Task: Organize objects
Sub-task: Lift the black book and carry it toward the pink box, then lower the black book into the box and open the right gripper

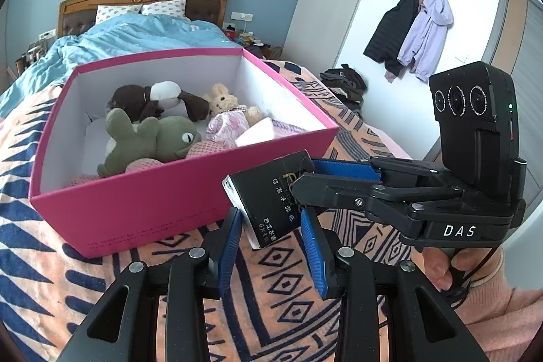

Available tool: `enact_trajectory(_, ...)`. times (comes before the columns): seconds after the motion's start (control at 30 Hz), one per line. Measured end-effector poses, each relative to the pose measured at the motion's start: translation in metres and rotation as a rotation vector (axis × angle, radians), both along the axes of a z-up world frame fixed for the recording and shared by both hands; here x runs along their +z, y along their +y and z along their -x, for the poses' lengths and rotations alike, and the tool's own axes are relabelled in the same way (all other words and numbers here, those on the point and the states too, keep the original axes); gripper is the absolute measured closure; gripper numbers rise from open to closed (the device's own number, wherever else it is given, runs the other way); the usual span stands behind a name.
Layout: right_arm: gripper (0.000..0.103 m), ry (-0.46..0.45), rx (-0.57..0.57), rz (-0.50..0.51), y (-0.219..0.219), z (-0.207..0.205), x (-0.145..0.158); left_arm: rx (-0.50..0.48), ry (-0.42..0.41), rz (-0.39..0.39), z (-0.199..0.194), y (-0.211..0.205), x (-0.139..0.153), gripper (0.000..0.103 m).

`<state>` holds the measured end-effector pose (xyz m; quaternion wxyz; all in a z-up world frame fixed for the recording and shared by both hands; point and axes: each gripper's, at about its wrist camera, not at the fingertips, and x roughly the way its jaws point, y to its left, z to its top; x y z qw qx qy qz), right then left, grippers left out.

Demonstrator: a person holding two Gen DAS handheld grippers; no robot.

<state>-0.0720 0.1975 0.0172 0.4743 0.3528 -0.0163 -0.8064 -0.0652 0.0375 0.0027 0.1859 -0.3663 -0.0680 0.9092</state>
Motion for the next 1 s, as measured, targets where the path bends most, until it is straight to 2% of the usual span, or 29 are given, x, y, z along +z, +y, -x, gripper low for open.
enact_trajectory(0.6,0.065,0.050,0.020,0.020,-0.020,0.010,0.020,0.032,0.044,0.000,0.004,-0.014,0.017,0.067)
enact_trajectory(1.0,0.065,0.050,0.021,0.027,-0.032,0.019,0.023,0.063,0.070,0.020,0.014,-0.022,0.025,0.067)
